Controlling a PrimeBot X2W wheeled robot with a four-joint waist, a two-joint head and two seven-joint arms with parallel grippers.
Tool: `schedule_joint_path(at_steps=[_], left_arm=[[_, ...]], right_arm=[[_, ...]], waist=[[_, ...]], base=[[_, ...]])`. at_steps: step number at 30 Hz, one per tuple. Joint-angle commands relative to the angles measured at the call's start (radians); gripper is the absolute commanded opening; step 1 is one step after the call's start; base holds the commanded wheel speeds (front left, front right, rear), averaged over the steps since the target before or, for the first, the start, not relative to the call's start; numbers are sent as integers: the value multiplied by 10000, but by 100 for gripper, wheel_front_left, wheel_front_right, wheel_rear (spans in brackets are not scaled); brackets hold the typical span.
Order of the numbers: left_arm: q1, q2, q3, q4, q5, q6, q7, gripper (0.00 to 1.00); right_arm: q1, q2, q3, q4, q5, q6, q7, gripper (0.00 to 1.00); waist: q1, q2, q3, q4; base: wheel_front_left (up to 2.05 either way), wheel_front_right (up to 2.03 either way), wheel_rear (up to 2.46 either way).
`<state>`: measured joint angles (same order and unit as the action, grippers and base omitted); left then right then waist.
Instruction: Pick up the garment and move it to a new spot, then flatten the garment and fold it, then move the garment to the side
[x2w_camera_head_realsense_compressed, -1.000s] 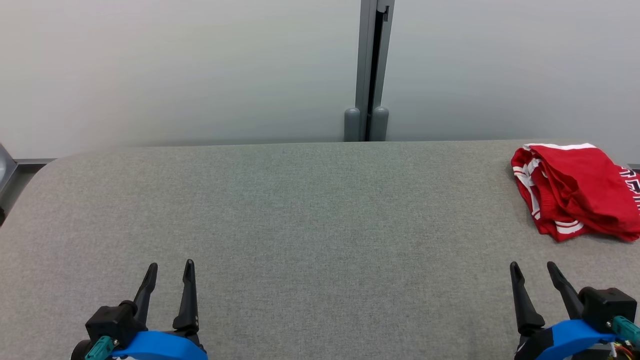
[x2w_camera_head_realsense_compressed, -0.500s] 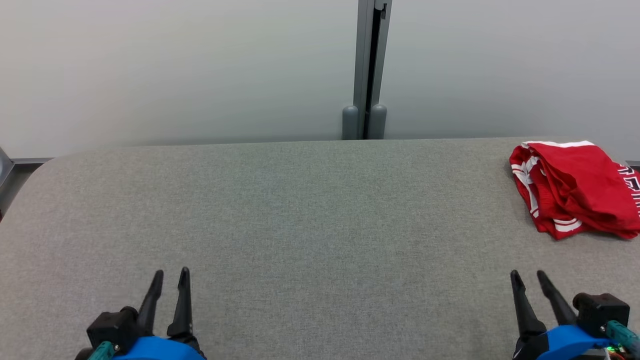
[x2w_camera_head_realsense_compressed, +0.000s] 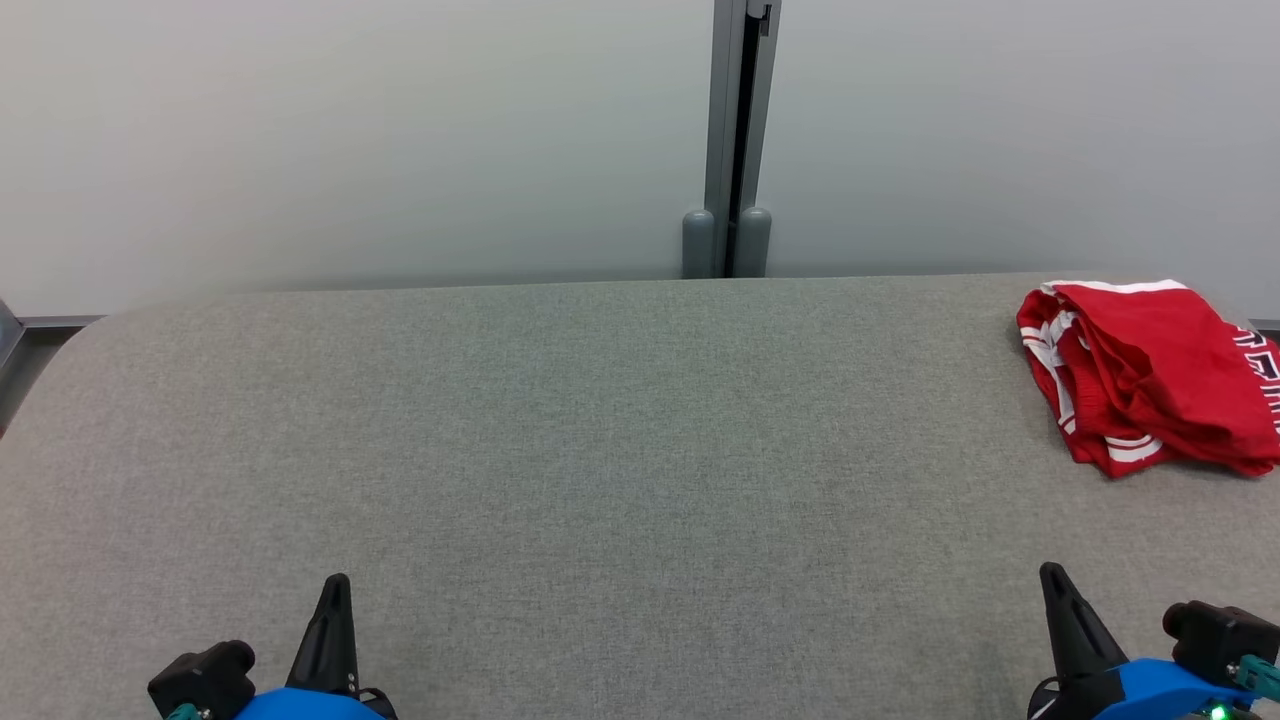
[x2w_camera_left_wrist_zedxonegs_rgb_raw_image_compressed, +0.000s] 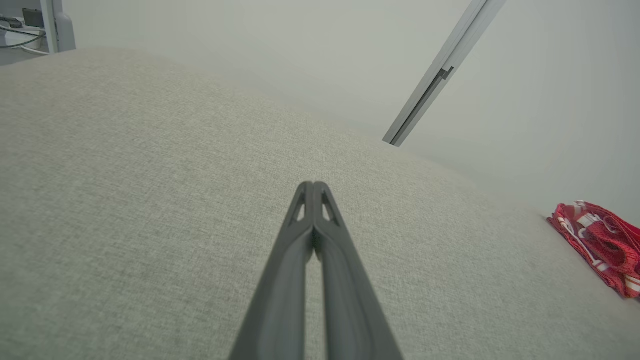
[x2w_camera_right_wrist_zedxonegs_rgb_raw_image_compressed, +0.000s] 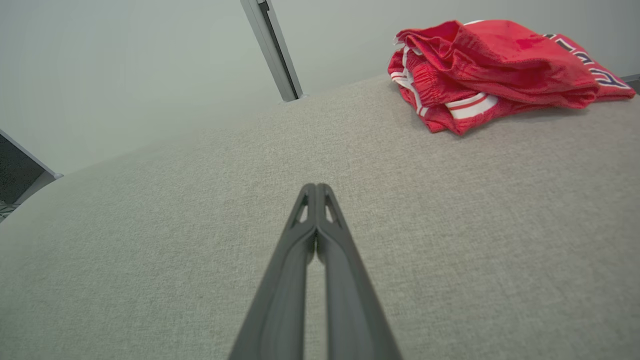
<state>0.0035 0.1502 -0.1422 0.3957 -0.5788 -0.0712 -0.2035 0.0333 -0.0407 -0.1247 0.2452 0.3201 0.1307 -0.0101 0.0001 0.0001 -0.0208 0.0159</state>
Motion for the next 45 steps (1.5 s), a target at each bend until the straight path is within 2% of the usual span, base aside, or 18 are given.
schedule_joint_path(at_steps=[1, 22, 45], left_arm=[[-289, 12, 111, -207, -248, -65, 60, 0], [-548, -265, 795, -591, -3054, -216, 917, 0], [-780, -505, 1397, -917, -5475, -358, 1678, 0]], right_arm=[[-249, -40, 2, -157, 351, 0, 15, 0], [-582, -64, 58, -160, 3849, 1, 328, 0], [-886, -87, 72, -117, 6868, 1, 632, 0]], waist=[[0, -1, 1, -1], [0, -1, 45, -30], [0, -1, 93, -62]], base=[[0, 0, 0], [0, 0, 0], [0, 0, 0]])
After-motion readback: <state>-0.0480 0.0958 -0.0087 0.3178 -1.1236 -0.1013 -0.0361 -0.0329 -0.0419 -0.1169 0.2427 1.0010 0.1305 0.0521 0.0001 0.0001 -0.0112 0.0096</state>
